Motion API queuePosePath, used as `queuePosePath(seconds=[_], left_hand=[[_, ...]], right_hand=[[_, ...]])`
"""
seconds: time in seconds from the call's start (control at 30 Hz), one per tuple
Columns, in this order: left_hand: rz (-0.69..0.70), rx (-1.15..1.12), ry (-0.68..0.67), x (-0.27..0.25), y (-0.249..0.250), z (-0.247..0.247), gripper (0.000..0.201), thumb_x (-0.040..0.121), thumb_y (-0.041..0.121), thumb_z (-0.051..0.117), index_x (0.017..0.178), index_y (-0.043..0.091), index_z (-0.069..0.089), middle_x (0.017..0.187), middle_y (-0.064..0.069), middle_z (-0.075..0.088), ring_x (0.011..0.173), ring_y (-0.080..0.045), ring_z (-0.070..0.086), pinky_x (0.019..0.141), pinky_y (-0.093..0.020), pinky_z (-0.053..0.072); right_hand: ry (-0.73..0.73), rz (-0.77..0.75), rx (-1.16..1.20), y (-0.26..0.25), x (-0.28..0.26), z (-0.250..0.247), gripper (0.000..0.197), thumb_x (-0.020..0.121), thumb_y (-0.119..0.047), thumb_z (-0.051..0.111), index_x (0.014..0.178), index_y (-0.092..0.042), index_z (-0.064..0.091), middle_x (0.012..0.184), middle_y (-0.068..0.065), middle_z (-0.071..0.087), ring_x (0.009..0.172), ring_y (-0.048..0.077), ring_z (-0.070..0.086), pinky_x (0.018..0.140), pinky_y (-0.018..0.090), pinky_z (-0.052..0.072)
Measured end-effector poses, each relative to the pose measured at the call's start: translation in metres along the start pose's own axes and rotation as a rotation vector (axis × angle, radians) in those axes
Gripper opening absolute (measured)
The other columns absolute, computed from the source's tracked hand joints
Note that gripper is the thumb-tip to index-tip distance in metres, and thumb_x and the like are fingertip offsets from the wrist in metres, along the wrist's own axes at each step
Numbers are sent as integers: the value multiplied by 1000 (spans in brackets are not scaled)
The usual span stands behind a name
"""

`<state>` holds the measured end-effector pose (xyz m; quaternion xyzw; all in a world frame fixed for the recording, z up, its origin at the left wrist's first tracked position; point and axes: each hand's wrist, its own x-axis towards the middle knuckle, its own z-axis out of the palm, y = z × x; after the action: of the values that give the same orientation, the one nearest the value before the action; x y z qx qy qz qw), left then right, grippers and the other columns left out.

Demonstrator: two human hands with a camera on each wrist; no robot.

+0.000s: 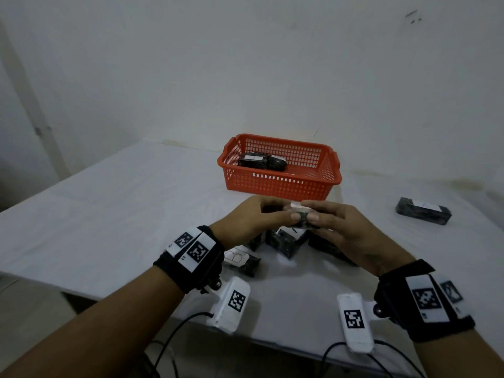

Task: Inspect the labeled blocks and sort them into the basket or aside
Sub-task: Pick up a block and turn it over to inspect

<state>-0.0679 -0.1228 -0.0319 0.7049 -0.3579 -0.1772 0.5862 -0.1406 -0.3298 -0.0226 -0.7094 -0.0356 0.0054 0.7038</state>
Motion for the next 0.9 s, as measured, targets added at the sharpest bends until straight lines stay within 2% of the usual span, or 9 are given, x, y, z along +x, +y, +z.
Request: queuePosePath(seconds=[0.1, 0.17, 0.27, 0.4, 0.53, 0.63, 0.73, 0.8, 0.9], left_hand=[[20, -13, 5, 2, 1, 0, 56, 86, 44, 67, 132, 12, 65, 126, -5, 72, 119, -21, 68, 110, -48, 49], [17, -16, -36, 1, 3, -1, 51, 90, 33, 68, 135, 10, 62, 129, -7, 70, 121, -20, 66, 109, -41, 51], [-1, -26, -50, -1, 3, 1, 52, 86, 27, 71, 135, 11, 61, 129, -5, 70, 118, -15, 67, 99, -29, 55], [23, -14, -33, 1, 2, 0, 62, 79, 34, 75, 136, 12, 60, 131, -4, 69, 122, -17, 65, 111, -43, 48], [-21, -32, -39, 4, 2, -3, 72, 79, 35, 79, 142, 12, 54, 135, -3, 67, 126, -17, 63, 112, -46, 47], [-2, -23, 36, 6, -1, -5, 83, 68, 33, 87, 142, 13, 54, 134, -2, 66, 127, -14, 62, 109, -45, 51], [-2, -33, 52, 7, -1, -5, 97, 63, 14, 95, 147, 14, 47, 140, -1, 60, 132, -13, 57, 107, -44, 53], [4, -7, 17, 7, -2, -3, 104, 62, 3, 95, 150, 15, 41, 145, 1, 54, 136, -13, 53, 103, -42, 56], [20, -18, 43, 9, -6, 1, 92, 69, 24, 92, 148, 20, 45, 144, 3, 57, 133, -14, 57, 97, -41, 59]], right_hand=[[20, -3, -27, 5, 1, 0, 54, 73, -21, 78, 125, -12, 67, 114, 1, 79, 110, 14, 74, 91, 22, 58], [26, -13, -58, 4, 2, -1, 60, 73, -24, 79, 131, -12, 65, 119, 2, 78, 115, 16, 72, 97, 27, 56], [15, -2, -62, 2, 1, -4, 61, 69, -27, 83, 127, -17, 65, 114, -3, 79, 113, 14, 72, 91, 23, 58], [-4, -3, -4, 1, 2, -5, 64, 71, -22, 80, 132, -12, 61, 116, 1, 78, 110, 14, 74, 83, 19, 59], [11, -31, -65, 0, 1, -7, 87, 57, -33, 89, 135, -14, 57, 117, 1, 78, 112, 16, 74, 86, 22, 60], [-36, -20, -33, -3, -2, -3, 71, 66, -22, 87, 132, -18, 59, 120, 3, 77, 112, 16, 74, 83, 22, 60], [-51, 33, 38, -10, -2, 7, 38, 90, -20, 74, 127, -19, 66, 116, 7, 78, 101, 19, 77, 75, 23, 61], [27, 75, 20, -10, 0, 9, 29, 100, -18, 64, 128, -13, 67, 111, 13, 79, 92, 23, 79, 71, 26, 62], [71, 48, -95, -5, 2, 6, 36, 96, -10, 69, 131, -14, 65, 110, 9, 80, 99, 26, 78, 78, 30, 64]])
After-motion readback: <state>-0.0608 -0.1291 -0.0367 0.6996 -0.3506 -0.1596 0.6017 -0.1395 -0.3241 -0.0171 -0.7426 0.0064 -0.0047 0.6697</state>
